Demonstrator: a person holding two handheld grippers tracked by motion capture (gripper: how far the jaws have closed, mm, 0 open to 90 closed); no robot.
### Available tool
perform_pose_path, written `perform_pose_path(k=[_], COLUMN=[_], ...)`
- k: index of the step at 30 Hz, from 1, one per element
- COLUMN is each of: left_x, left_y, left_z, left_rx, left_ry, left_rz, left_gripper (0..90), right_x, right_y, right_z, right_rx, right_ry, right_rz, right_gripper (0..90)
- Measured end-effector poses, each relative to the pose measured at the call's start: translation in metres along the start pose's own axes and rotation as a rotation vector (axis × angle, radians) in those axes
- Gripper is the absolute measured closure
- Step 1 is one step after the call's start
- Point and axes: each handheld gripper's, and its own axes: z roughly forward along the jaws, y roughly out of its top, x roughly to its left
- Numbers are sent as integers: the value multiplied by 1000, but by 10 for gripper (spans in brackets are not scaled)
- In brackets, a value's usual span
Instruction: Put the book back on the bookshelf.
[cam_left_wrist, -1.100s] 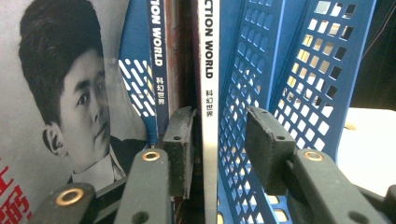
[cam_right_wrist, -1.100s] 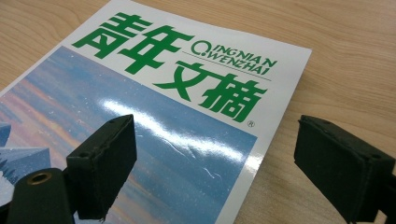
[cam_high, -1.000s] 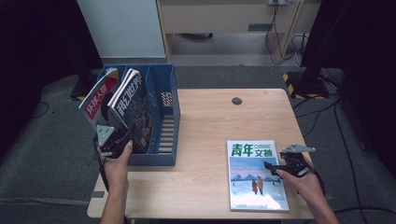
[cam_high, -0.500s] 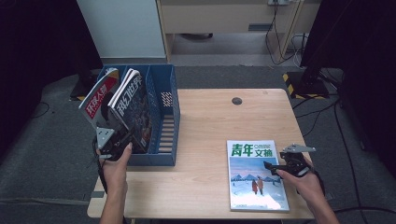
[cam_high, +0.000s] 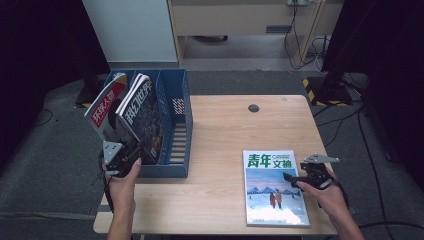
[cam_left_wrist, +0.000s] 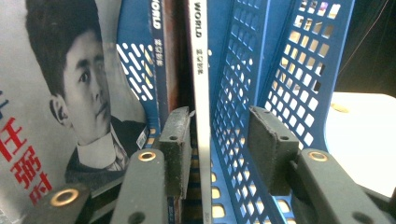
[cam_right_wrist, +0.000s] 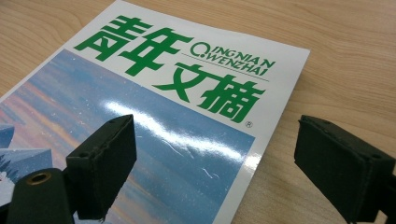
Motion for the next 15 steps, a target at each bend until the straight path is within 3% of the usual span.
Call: perform_pose_path(k=[10, 15], left_x=[-7, -14], left_y=[-3, 1], left_z=[-9, -7], left_rx=[10, 21], left_ry=[3, -20], left_rz=[8, 40], left_gripper=[575, 569], right_x=[-1, -2], right_y=[0, 0], right_z=[-1, -1], right_rx=[-5, -1], right_ry=[-4, -9], right_rz=[2, -8], right_gripper=[133, 133])
